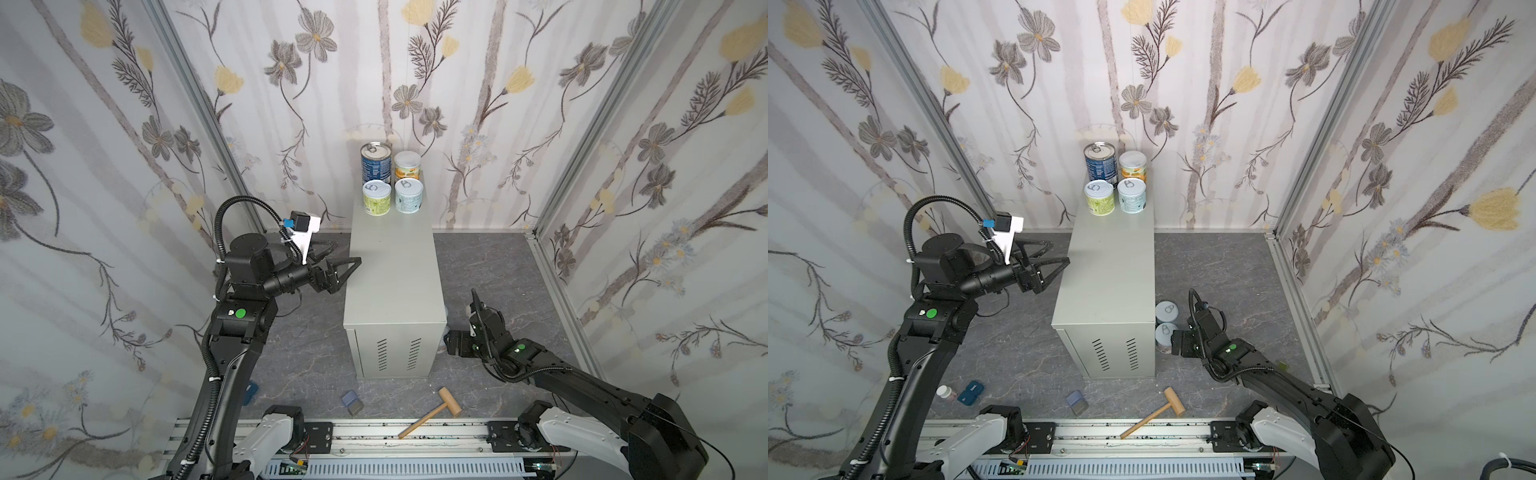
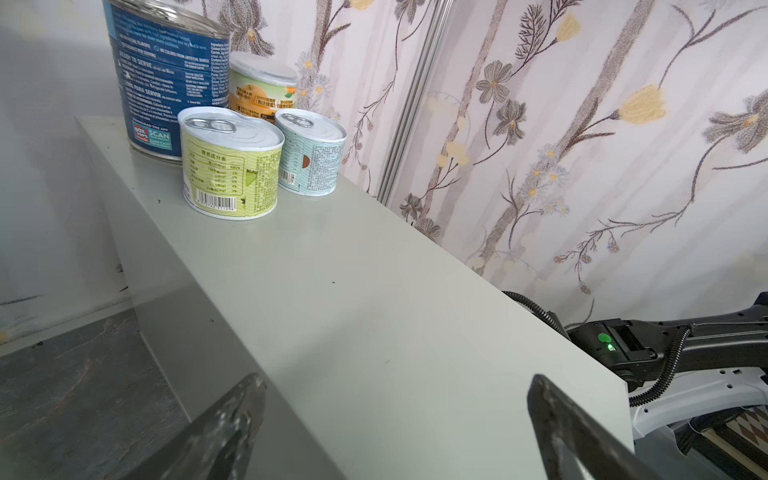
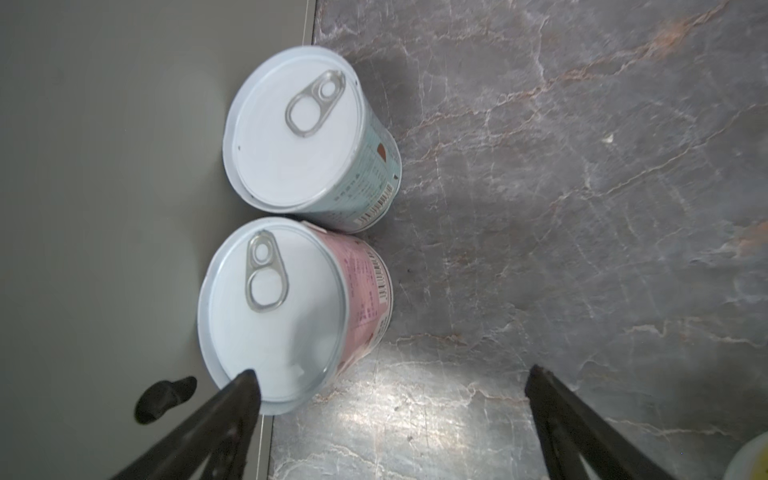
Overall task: Place and organize the canned foods onto the counter
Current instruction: 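Lower the right gripper beside the cabinet toward the pink-label can on the floor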
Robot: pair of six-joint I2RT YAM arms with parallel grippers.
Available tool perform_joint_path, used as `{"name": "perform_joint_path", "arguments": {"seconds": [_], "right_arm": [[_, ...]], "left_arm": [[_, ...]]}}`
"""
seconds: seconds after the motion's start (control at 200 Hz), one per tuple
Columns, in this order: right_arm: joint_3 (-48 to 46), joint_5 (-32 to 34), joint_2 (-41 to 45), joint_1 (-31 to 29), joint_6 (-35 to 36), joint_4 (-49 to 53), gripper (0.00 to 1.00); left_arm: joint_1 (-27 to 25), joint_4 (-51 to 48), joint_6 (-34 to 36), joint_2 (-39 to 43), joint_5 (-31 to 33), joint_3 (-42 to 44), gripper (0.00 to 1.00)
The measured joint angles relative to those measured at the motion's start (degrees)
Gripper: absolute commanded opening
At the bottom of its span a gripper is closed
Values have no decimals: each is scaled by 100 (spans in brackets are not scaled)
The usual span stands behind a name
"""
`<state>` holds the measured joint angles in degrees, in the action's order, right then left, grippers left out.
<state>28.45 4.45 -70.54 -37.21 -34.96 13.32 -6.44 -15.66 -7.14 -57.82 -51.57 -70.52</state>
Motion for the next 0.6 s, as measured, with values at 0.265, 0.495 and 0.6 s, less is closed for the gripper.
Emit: {"name": "perform_joint_path", "arguments": {"seconds": [0.265, 0.495, 0.6], "right_arm": [[105, -114, -625, -39, -166, -496, 100], [463, 225, -1235, -26, -424, -719, 100], [525, 485, -1351, 85, -557, -772, 100]], "left_arm": [[0, 144, -76, 31, -11, 42, 100], [-11, 168, -76, 68, -11, 57, 100], [-15, 170, -74, 90, -11, 57, 100]]}}
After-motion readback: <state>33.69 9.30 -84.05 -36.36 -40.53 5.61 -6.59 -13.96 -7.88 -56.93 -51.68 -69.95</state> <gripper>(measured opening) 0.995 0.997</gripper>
